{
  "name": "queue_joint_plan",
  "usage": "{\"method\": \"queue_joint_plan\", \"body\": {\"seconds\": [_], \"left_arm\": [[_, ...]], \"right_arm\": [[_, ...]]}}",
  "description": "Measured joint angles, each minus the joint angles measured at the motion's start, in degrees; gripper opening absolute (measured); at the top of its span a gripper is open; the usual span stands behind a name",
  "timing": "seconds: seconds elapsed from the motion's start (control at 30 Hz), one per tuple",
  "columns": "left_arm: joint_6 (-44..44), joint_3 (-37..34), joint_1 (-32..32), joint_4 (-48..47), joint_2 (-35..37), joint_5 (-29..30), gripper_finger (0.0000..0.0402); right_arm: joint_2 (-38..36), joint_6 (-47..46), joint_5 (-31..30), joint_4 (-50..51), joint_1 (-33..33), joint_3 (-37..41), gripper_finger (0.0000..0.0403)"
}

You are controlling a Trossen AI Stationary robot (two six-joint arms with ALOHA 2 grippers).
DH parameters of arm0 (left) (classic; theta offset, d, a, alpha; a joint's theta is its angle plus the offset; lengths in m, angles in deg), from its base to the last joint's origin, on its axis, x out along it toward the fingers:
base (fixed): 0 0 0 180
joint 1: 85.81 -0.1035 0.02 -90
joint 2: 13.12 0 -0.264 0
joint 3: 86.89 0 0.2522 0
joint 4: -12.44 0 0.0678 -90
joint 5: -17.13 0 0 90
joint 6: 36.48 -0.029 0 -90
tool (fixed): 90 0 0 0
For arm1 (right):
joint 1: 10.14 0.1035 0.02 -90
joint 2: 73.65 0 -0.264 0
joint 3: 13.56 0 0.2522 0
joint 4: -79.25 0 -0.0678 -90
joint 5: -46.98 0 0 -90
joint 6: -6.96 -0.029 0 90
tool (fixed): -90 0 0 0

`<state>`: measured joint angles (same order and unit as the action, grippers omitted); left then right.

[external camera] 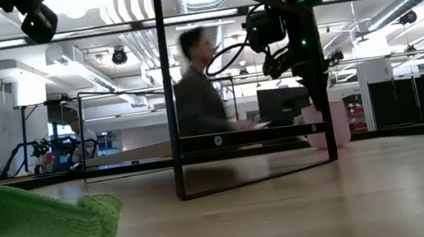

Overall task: Stack small to large cups/mugs on shelf
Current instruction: Put the light purple mug on the shelf

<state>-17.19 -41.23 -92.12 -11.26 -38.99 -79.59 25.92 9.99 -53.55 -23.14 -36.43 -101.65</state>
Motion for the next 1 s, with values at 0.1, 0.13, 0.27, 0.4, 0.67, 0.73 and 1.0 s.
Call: {"method": "queue_joint_plan", "body": {"seconds": [0.1, 0.13, 0.27, 0.4, 0.67, 0.73, 1.0], "left_arm": [[0.02, 0.00, 0.02, 0.42, 0.00, 0.00, 0.0000], [0.04, 0.00, 0.00, 0.80, 0.00, 0.00, 0.0000], [0.07, 0.00, 0.01, 2.49, 0.00, 0.00, 0.0000], [0.81, 0.00, 0.01, 3.14, 0.00, 0.00, 0.0000], [4.38, 0.00, 0.00, 3.46, -1.45, 0.07, 0.0000], [4.40, 0.00, 0.01, 3.51, -1.99, 0.07, 0.0000], [4.42, 0.00, 0.00, 6.06, -4.75, 0.07, 0.0000]], "right_arm": [[-0.04, -2.75, 0.31, 0.38, 0.36, -1.08, 0.0011], [-0.14, -3.60, 0.71, 0.52, 0.73, -2.02, 0.0011], [-0.59, -3.03, 1.70, 0.84, 3.56, -8.54, 0.0010], [-0.62, -0.28, 1.67, 0.68, 6.10, -18.46, 0.0009], [1.29, 1.55, 6.50, 1.28, 8.15, -34.98, 0.0008], [3.31, 1.45, 6.74, 2.29, 8.24, -38.56, 0.0009], [15.09, 2.02, 8.40, 10.09, 10.38, -51.85, 0.0009]]}}
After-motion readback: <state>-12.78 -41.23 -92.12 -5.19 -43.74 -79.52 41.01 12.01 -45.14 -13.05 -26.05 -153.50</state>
